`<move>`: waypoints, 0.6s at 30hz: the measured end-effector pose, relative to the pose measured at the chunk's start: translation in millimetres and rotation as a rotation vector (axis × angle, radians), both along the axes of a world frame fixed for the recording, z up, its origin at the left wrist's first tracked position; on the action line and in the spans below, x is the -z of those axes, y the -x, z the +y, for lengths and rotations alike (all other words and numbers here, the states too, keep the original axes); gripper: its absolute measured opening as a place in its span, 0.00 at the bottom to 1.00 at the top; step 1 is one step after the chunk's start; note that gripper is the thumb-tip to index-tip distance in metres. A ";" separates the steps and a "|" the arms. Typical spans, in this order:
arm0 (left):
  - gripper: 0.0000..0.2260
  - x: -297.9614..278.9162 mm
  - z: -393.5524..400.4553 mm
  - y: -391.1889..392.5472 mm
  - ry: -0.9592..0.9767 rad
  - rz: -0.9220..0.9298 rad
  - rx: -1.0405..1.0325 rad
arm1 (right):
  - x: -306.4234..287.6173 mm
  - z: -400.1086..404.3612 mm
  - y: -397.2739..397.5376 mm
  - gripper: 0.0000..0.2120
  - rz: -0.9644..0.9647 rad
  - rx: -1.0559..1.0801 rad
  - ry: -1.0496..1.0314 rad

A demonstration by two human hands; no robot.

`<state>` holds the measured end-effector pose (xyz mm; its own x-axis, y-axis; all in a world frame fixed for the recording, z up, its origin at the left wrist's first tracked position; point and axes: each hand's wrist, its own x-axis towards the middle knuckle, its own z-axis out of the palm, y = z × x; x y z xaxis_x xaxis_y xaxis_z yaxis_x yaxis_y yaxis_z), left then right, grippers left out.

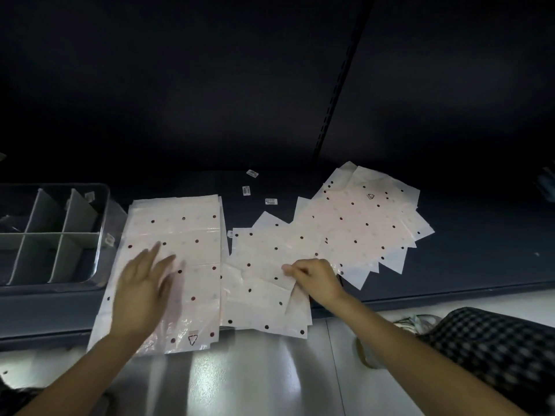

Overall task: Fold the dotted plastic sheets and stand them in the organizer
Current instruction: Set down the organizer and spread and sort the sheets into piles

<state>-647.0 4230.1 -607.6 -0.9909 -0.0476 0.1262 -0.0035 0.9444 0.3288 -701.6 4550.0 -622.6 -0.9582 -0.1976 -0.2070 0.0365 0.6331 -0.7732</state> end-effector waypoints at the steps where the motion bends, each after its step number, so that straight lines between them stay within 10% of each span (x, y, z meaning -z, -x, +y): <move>1: 0.17 -2.8 12.5 -0.5 -0.048 -0.025 0.092 | 2.9 -0.6 -1.9 0.23 -0.026 -0.003 0.007; 6: 0.37 0.2 75.9 1.5 -0.138 -0.212 0.528 | 6.9 7.4 -2.6 0.17 -0.135 -0.058 0.046; 15: 0.37 26.6 123.4 18.5 0.203 -0.534 0.611 | 12.2 41.3 19.8 0.09 -0.090 0.017 0.029; 18: 0.34 25.1 122.2 11.1 0.362 -0.428 0.635 | 18.9 65.5 30.3 0.17 0.158 0.244 -0.340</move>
<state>-658.1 4352.3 -632.7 -0.7819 0.5051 -0.3653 0.5079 0.8560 0.0966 -732.0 4615.6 -641.5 -0.9934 0.0923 -0.0681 0.1144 0.8400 -0.5304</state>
